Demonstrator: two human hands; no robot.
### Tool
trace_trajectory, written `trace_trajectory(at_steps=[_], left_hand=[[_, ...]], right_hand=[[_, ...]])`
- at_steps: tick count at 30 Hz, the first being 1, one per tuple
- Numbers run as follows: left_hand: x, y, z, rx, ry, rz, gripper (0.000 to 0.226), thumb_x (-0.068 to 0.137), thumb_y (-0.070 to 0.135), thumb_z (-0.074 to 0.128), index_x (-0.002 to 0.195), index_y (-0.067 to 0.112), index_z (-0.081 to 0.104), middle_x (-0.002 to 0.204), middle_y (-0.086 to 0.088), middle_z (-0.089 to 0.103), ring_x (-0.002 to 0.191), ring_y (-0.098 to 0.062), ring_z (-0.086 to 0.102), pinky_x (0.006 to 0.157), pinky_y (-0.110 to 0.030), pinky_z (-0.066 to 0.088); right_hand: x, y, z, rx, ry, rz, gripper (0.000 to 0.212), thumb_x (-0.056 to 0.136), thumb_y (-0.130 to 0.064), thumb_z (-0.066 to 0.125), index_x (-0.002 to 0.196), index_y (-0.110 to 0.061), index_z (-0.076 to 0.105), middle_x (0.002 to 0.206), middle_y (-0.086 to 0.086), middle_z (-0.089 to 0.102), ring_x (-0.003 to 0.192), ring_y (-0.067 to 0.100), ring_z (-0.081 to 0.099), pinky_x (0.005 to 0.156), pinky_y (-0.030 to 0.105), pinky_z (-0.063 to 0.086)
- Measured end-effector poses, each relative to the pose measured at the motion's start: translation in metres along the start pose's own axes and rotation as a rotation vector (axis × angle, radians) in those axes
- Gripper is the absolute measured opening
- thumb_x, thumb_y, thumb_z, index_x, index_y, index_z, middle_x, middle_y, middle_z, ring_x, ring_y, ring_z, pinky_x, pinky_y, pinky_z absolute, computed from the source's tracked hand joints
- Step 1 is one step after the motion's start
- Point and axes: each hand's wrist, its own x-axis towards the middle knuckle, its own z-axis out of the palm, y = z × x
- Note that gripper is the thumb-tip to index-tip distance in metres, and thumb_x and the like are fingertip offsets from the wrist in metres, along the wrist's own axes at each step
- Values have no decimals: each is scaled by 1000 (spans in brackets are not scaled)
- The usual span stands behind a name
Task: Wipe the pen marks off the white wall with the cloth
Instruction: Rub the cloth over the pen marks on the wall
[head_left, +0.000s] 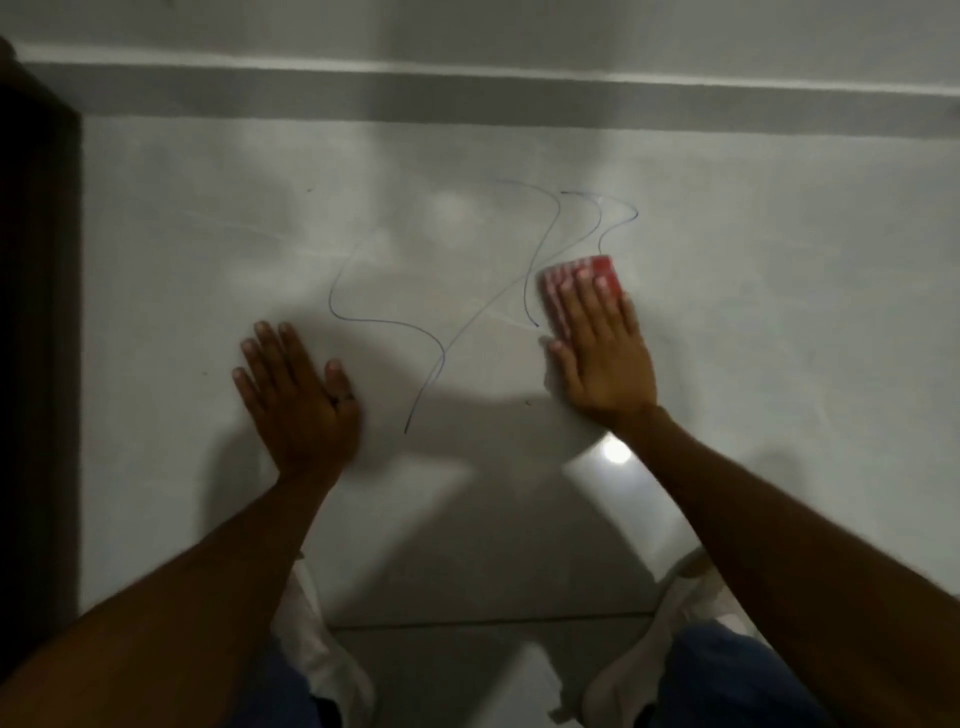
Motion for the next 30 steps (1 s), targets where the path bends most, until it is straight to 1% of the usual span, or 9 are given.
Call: trace_trajectory(at_steps=[3, 5, 10, 12, 15, 19, 24, 27, 30], left_hand=[[-2, 1, 0, -5, 30, 7, 69, 113, 45, 27, 171, 8, 19, 178, -21, 21, 166, -40, 19, 136, -58, 15], [-3, 0, 1, -5, 47, 14, 69, 113, 45, 27, 171, 8, 20, 178, -21, 21, 166, -40, 20, 136, -58, 16], [-2, -2, 4, -23, 63, 10, 69, 113, 44, 31, 171, 8, 21, 178, -21, 21, 166, -39, 19, 136, -58, 15], [-2, -1, 4, -30, 69, 10, 70, 112, 44, 31, 170, 7, 22, 178, -21, 22, 166, -39, 20, 136, -59, 15], [-2, -1, 5, -23, 79, 3, 69, 112, 44, 32, 170, 7, 23, 178, -21, 22, 166, -40, 20, 135, -58, 15], [-2, -1, 7, -26, 79, 6, 70, 112, 45, 30, 170, 7, 23, 178, -21, 23, 166, -41, 21, 135, -59, 15], [-2, -3, 9, -28, 94, 6, 69, 112, 44, 32, 170, 8, 23, 177, -22, 24, 165, -41, 23, 135, -59, 16], [-3, -3, 10, -32, 91, 0, 69, 112, 44, 31, 170, 8, 24, 177, -22, 24, 165, -41, 23, 135, -59, 16], [-3, -3, 10, -30, 92, 4, 69, 112, 44, 31, 170, 8, 24, 177, -22, 25, 164, -41, 24, 135, -59, 15]], right_hand=[[38, 3, -14, 78, 49, 325, 70, 111, -48, 26, 172, -16, 13, 181, 13, 13, 169, 31, 10, 138, 56, 14], [32, -12, -8, 33, 53, 272, 73, 111, -51, 25, 172, -16, 10, 182, 14, 11, 169, 32, 8, 137, 57, 14], [-61, -6, 25, -13, -183, -760, 74, 108, -53, 36, 172, -20, 16, 182, 8, 8, 170, 30, 8, 139, 53, 10], [-53, 21, 25, -6, -225, -941, 70, 108, -45, 43, 170, -20, 25, 181, 7, 18, 169, 30, 16, 137, 54, 19], [-18, 47, 12, -16, -101, -661, 70, 106, -42, 49, 169, -22, 28, 178, 9, 26, 167, 33, 21, 135, 58, 25], [24, 18, -5, 36, 95, 274, 70, 109, -50, 26, 172, -20, 17, 180, 12, 21, 168, 32, 16, 136, 58, 19], [35, 18, -8, 16, 0, -186, 65, 110, -43, 33, 170, -19, 26, 178, 11, 27, 167, 32, 21, 134, 60, 24], [62, 27, -21, 109, 89, 374, 66, 112, -43, 27, 172, -21, 11, 181, 10, 14, 169, 30, 9, 137, 58, 15], [77, 18, -18, 33, 19, 184, 71, 111, -50, 22, 172, -17, 9, 182, 11, 11, 170, 29, 6, 139, 52, 6]])
